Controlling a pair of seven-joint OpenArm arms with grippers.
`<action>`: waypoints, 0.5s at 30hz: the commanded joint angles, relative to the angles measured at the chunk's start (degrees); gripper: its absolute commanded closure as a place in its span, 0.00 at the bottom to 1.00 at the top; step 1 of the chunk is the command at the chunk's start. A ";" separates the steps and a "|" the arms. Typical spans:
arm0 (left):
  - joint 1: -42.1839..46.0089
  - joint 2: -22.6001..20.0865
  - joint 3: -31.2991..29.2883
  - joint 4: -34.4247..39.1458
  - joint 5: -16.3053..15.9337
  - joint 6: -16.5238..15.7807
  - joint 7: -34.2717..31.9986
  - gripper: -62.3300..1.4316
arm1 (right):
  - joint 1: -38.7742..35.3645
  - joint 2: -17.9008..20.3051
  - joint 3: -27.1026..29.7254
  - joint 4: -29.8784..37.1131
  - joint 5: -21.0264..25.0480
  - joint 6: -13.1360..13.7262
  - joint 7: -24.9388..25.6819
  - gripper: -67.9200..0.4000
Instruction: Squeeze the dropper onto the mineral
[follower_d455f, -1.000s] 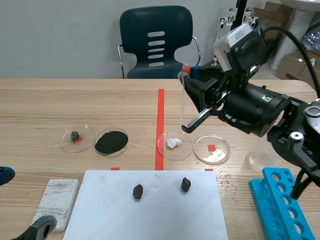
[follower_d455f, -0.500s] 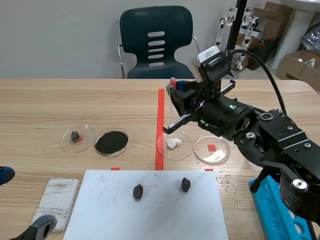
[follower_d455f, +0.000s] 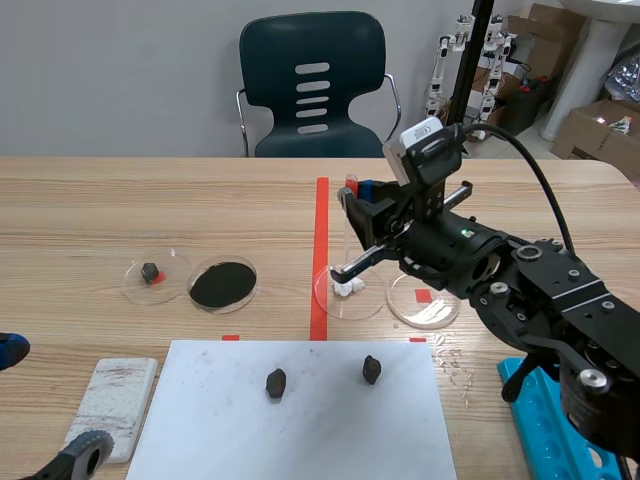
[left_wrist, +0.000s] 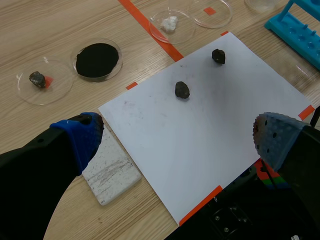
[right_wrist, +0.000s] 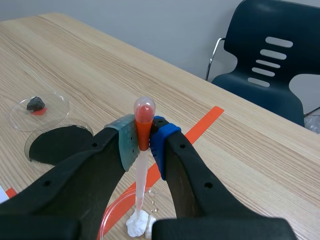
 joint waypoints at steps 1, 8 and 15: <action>-0.17 0.39 -0.07 0.44 -0.57 -0.13 -0.94 0.00 | 1.16 0.13 -0.13 0.52 0.87 0.00 1.09 0.90; -0.17 0.39 -0.07 0.44 -0.57 -0.13 -0.94 0.00 | 1.16 0.15 -0.13 0.13 0.87 0.00 1.05 0.90; -0.17 0.39 -0.07 0.44 -0.57 -0.13 -0.94 0.00 | 1.16 0.17 -0.11 -0.13 0.87 0.00 1.14 0.90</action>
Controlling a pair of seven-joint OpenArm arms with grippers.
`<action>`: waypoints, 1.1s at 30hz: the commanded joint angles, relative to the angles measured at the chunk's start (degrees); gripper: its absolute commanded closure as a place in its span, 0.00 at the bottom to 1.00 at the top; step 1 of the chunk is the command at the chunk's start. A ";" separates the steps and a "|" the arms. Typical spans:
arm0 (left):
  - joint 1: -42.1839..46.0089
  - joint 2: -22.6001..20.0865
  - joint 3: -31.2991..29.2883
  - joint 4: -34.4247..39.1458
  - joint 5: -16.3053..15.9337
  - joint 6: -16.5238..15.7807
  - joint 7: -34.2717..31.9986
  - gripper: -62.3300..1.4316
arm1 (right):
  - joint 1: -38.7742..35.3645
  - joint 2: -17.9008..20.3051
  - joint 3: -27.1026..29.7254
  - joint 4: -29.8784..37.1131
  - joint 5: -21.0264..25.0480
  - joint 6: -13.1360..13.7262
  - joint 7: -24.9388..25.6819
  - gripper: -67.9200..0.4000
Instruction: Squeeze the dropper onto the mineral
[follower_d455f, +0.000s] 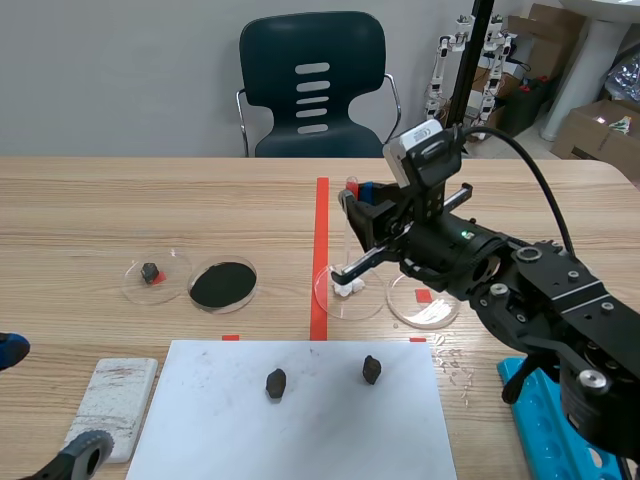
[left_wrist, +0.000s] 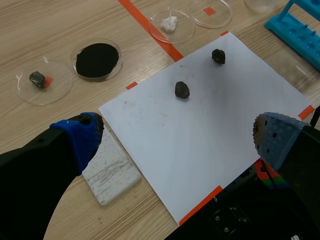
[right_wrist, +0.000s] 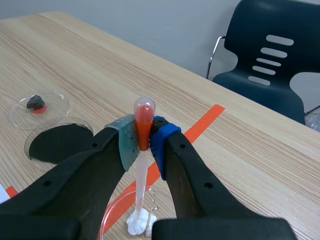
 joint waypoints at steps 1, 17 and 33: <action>-0.17 0.39 -0.07 0.44 -0.57 -0.13 -0.94 0.00 | 1.16 0.15 -0.11 0.24 0.87 0.00 1.27 0.90; -0.17 0.39 -0.07 0.44 -0.57 -0.13 -0.94 0.00 | 1.11 1.09 -0.11 0.26 0.87 0.02 2.01 0.90; -0.17 0.39 -0.07 0.44 -0.57 -0.13 -0.94 0.00 | 1.11 1.40 -0.11 0.26 0.90 0.02 2.56 0.96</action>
